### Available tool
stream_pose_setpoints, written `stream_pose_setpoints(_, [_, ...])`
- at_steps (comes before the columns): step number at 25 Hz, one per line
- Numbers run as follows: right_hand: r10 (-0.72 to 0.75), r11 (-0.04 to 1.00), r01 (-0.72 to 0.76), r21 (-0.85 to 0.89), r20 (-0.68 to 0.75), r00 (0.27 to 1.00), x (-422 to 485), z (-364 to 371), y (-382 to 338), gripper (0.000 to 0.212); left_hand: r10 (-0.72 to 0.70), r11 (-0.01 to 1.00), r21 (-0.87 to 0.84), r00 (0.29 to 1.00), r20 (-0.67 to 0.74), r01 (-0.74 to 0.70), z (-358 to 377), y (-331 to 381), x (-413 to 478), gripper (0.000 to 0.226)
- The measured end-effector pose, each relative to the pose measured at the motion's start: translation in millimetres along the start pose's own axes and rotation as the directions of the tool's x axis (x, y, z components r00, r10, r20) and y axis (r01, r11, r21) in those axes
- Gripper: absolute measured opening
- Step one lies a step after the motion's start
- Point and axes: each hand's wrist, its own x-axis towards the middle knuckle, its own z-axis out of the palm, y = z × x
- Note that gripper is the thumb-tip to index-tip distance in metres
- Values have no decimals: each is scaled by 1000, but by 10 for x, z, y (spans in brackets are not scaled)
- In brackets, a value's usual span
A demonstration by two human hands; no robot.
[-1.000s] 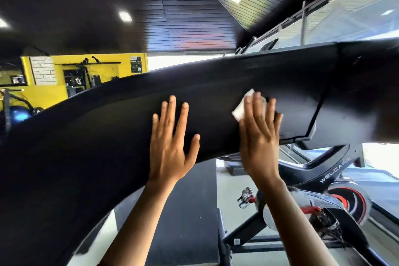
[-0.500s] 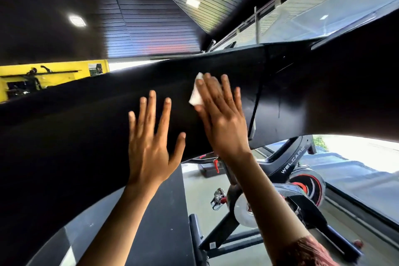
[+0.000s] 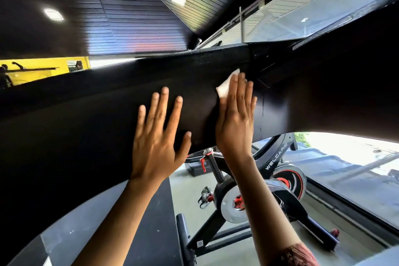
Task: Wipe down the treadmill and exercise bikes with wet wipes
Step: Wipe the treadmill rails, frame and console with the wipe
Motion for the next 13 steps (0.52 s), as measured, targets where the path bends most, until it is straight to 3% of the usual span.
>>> stream_pose_setpoints(3, [98,993,-101,52,60,993,-466,16,-13,52,-16,999,34,1000,11,16,3,12,-22,64])
stream_pose_setpoints(6, [88,995,-92,30,119,989,-899,2,3,55,-29,998,60,999,23,27,-14,42,-15,65])
stream_pose_setpoints(13, [167,981,-166,102,-2,986,-286,3,-36,51,-6,1000,15,1000,13,6,-4,23,-27,65])
